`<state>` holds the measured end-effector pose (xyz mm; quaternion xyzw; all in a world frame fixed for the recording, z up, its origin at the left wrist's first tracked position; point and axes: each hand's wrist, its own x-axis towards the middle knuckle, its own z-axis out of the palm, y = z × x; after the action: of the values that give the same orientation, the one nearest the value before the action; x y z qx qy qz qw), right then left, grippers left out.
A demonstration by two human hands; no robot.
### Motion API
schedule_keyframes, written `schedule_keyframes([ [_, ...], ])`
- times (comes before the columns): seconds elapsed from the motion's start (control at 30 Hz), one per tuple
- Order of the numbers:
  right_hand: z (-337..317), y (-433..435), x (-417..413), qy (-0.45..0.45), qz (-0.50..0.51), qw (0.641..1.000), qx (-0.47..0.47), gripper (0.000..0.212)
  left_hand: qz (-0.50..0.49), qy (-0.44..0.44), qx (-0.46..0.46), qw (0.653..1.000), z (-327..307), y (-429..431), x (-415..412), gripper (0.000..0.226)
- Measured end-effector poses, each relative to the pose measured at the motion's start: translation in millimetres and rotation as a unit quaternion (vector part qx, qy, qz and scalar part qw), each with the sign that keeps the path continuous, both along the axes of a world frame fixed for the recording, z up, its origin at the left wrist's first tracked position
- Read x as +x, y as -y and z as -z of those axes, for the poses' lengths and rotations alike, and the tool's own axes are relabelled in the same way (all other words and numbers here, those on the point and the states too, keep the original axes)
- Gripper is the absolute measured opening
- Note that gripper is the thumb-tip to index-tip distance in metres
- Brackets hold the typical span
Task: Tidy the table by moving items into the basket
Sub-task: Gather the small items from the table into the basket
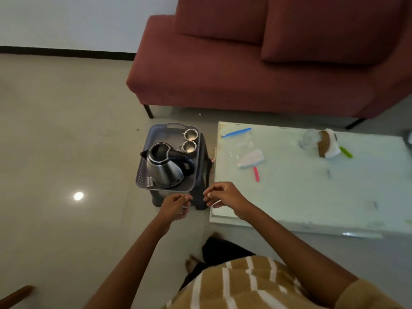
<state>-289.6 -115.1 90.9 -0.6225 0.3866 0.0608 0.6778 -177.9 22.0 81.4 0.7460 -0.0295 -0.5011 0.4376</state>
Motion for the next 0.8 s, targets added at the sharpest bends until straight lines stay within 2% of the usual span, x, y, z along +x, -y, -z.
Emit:
schedule_keyframes([
  [0.23, 9.5, 55.6, -95.2, -0.01, 0.119, 0.993, 0.023, 0.022, 0.079, 0.0, 0.012, 0.997, 1.6, 78.0, -75.1, 0.018],
  [0.47, 42.0, 162.0, -217.0, -0.031, 0.2, 0.976, 0.078, 0.02, 0.173, 0.008, 0.029, 0.984, 10.5, 207.3, -174.1, 0.018],
  [0.63, 88.5, 268.0, -321.7, -0.089, 0.257, 0.958, 0.091, 0.018, 0.223, 0.003, 0.038, 0.974, 20.7, 321.2, -248.6, 0.018],
  [0.8, 155.6, 361.6, -415.0, -0.206, 0.34, 0.915, 0.062, 0.012, 0.265, 0.013, 0.047, 0.963, 31.8, 416.6, -305.9, 0.021],
])
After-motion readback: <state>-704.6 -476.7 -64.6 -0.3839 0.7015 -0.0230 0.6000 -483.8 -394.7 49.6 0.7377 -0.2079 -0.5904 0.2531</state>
